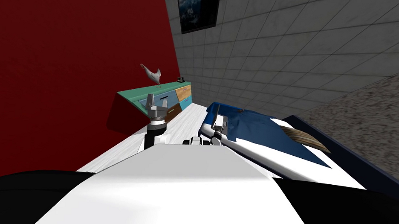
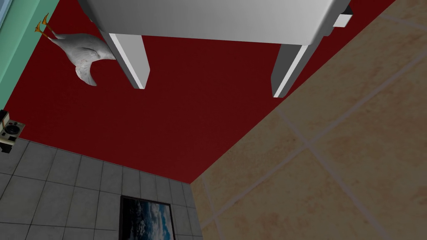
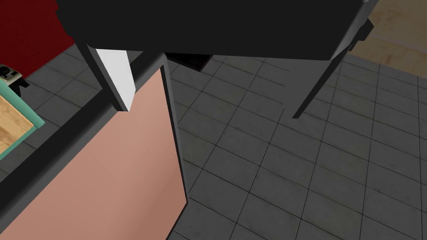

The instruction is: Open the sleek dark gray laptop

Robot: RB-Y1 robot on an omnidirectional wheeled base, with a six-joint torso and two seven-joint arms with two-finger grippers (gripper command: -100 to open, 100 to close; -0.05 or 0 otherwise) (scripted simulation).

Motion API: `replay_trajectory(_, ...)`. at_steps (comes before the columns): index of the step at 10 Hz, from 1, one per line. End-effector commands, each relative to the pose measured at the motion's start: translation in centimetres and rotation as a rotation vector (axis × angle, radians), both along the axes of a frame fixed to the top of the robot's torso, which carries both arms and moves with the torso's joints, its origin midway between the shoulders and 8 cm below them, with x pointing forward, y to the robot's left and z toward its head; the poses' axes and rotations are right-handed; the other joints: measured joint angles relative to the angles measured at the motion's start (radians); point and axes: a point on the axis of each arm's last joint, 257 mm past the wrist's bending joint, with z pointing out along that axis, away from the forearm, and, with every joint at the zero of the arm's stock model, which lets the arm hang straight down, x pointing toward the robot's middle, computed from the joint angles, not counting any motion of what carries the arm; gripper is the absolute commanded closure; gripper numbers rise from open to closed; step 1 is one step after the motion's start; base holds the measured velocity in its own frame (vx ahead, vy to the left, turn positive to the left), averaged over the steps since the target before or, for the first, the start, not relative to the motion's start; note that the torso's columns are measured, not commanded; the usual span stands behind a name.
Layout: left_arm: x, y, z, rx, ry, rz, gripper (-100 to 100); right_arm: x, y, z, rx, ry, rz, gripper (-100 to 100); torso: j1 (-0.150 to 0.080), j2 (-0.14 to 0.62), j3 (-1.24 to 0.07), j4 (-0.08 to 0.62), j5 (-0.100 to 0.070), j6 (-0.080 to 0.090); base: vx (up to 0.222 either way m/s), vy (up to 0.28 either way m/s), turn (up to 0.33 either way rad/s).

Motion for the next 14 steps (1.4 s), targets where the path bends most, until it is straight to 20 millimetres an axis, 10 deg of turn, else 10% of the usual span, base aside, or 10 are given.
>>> replay_trajectory(1,0.0,0.0,0.0,0.000,0.000,0.000,0,0.9,-1.2,0.4,-0.055,0.024,0.006,-100,-0.001,-0.001,0.000,0.000,0.000,0.000,0.010,0.107,-0.014)
replay_trajectory(14,0.0,0.0,0.0,0.000,0.000,0.000,0,4.6,-6.6,2.8,-0.293,0.115,0.019,-100,-0.003,0.000,0.000,0.000,-0.001,0.000,0.001,0.093,-0.014)
